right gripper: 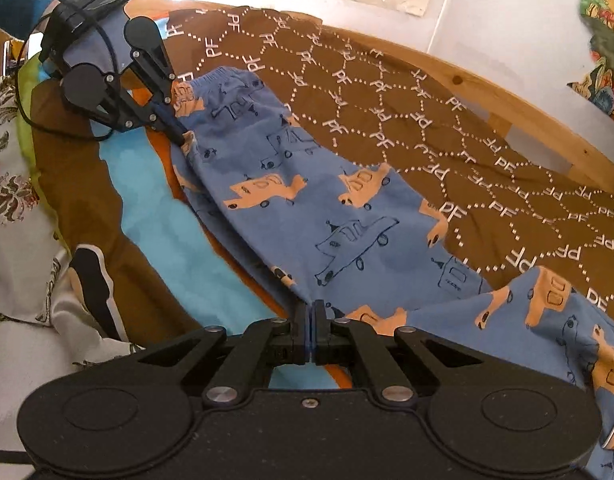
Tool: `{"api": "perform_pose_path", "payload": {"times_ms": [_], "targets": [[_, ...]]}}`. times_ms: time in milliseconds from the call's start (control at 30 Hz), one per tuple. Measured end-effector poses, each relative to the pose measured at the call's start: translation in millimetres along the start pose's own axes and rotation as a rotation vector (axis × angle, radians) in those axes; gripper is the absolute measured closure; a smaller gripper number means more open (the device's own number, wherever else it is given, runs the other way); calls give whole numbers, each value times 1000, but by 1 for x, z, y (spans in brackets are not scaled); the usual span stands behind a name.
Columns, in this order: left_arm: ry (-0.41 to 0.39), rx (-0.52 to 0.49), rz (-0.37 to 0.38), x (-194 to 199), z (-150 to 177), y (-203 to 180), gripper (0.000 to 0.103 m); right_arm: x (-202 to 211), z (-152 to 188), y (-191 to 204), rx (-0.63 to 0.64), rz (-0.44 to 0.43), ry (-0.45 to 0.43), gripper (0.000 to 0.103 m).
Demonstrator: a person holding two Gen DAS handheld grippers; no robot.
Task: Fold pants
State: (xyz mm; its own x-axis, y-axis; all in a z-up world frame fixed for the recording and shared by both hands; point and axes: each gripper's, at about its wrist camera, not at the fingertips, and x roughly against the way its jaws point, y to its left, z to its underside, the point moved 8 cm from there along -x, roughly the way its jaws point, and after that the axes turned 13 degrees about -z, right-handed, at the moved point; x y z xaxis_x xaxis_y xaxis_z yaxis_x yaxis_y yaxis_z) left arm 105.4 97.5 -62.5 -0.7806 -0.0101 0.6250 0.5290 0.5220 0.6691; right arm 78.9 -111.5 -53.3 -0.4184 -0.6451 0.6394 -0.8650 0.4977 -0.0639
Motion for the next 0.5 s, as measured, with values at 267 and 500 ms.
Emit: {"api": "perform_pose_path", "payload": {"times_ms": [267,500], "targets": [[-4,355,92,15,-32,20,26,43,-3,-30,-171,12,-63,33],[-165,633,198,-1,-148,-5,13,117,47,-115,-485,267,-102,24]]}}
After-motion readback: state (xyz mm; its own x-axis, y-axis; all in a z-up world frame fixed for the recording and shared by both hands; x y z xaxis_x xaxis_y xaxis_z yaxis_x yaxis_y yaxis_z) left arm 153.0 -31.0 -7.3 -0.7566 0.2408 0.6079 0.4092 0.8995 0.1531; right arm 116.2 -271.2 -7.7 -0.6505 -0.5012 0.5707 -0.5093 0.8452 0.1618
